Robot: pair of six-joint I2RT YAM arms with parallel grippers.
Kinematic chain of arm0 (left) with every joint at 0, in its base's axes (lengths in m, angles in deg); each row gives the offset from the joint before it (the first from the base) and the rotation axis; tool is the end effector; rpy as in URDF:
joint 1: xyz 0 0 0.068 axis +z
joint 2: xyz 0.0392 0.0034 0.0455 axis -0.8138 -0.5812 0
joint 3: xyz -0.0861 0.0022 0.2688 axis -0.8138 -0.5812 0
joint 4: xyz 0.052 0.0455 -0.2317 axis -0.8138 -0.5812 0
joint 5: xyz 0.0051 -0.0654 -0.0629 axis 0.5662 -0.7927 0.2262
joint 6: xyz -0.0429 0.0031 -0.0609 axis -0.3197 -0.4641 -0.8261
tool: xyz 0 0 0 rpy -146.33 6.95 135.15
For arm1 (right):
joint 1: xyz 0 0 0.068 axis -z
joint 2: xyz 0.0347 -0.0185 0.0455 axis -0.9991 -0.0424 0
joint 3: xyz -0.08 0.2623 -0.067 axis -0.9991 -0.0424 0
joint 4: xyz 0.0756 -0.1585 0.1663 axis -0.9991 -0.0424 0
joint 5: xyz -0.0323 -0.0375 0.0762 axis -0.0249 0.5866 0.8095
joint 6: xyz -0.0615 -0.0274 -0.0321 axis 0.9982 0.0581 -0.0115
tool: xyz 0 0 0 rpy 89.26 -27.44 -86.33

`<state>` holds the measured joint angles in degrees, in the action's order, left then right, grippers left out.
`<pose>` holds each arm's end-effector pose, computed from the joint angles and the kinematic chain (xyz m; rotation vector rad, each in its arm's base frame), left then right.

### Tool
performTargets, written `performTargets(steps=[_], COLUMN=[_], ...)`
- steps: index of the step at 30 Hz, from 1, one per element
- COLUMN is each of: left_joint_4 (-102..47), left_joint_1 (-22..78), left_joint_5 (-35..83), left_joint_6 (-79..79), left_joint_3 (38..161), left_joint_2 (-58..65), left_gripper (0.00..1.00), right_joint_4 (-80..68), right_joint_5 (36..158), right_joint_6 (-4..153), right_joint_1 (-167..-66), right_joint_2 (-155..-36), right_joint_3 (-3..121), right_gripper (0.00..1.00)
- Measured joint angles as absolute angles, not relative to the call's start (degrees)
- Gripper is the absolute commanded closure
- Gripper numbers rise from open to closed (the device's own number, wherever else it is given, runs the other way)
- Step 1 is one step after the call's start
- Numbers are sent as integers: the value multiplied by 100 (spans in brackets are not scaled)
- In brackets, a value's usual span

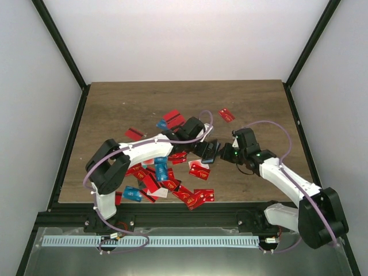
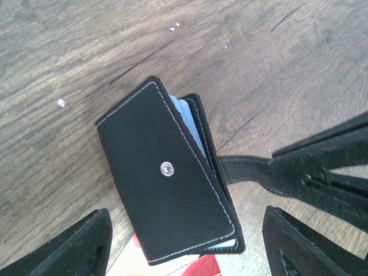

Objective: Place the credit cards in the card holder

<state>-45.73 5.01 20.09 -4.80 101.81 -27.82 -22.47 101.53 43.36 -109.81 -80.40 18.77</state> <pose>0.2566 -0.3197 0.2034 0.8263 2.4075 -0.7422 0.2010 0.0970 0.2003 0.2428 2.5114 0.7262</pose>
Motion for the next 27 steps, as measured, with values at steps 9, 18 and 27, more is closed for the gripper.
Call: performTargets(steps=[9, 18, 27], left_joint_4=[-4568, -4577, -4682], left_joint_1=[423, 272, 272], left_joint_5=[2081, 2125, 2536], left_joint_6=[-520, -544, -618], left_joint_3=[10358, 10588, 10656], left_joint_2=[-3049, -3326, -3410], left_gripper=[26, 30, 43], right_joint_4=[-2439, -2566, -2662], right_joint_5=[10166, 10170, 10118], right_joint_6=[4358, 4417, 4458], right_joint_1=[-10981, -10977, -10977], right_joint_2=[-7793, -7675, -7622], right_joint_3=[1877, 1877, 1877], right_gripper=[99, 99, 99])
